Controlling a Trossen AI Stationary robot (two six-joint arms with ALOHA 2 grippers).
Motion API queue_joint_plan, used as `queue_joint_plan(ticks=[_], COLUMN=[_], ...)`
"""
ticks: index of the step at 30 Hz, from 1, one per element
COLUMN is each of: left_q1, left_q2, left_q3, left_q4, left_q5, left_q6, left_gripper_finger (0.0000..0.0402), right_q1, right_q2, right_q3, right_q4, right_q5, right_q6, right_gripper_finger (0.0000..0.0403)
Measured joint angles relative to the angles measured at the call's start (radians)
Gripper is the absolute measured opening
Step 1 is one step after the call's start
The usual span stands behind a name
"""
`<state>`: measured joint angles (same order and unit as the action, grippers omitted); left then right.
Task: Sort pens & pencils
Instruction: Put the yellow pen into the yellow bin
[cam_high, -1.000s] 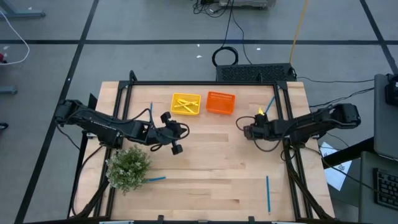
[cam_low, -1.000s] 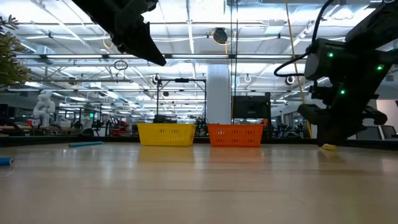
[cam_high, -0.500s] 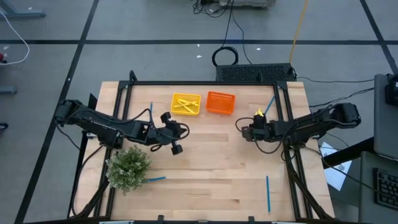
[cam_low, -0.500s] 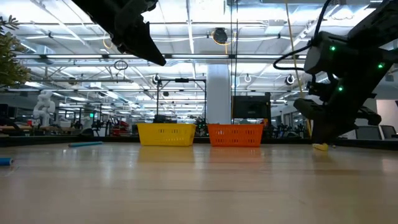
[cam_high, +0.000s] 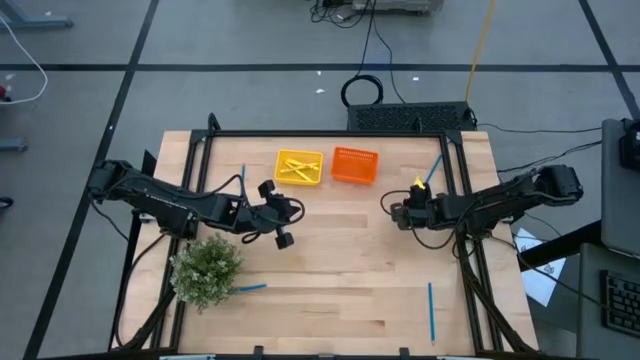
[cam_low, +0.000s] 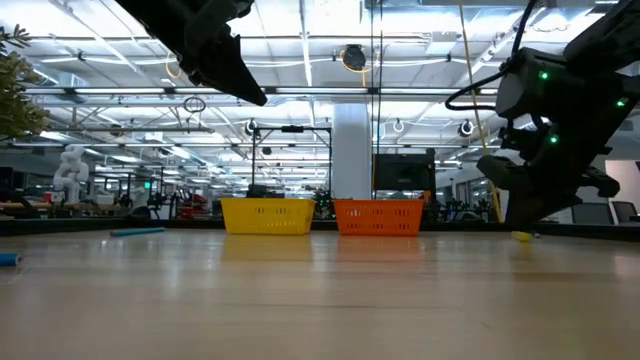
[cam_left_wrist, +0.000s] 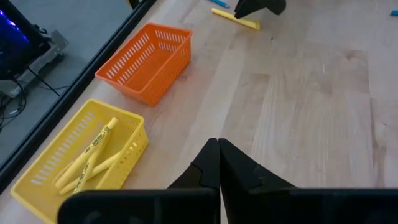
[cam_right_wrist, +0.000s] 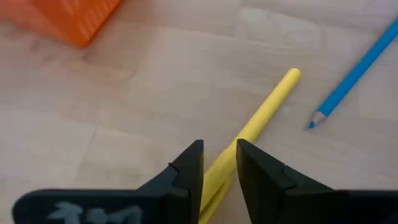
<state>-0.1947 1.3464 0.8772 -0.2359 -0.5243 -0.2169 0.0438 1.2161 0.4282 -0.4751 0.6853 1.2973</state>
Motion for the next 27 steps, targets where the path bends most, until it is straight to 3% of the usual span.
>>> queue_joint_plan(ticks=[10,14,20,27], left_q1=[0.000,0.000,0.000,0.000], left_q2=[0.000,0.000,0.000,0.000], left_q3=[0.000,0.000,0.000,0.000], left_q4=[-0.009,-0.020,-0.024,-0.024], left_q5=[0.000,0.001,0.001,0.001], left_q6=[-0.002,-0.005,-0.004,-0.006], left_gripper_finger=[0.0002,0.0001,0.0001,0.0002], right_q1=[-0.059,-0.080,-0.108,-0.147], right_q2=[-0.062,-0.060,-0.060,-0.060], right_q3=[-0.005,-0.049,-0.081,-0.081], right_q4=[-0.086,0.049,0.156,0.088], right_q5=[0.022,0.074,0.051,0.044], right_q6=[0.055,0.028,-0.053,-0.019], right_gripper_finger=[0.0084,0.0084,0.0086,0.0127])
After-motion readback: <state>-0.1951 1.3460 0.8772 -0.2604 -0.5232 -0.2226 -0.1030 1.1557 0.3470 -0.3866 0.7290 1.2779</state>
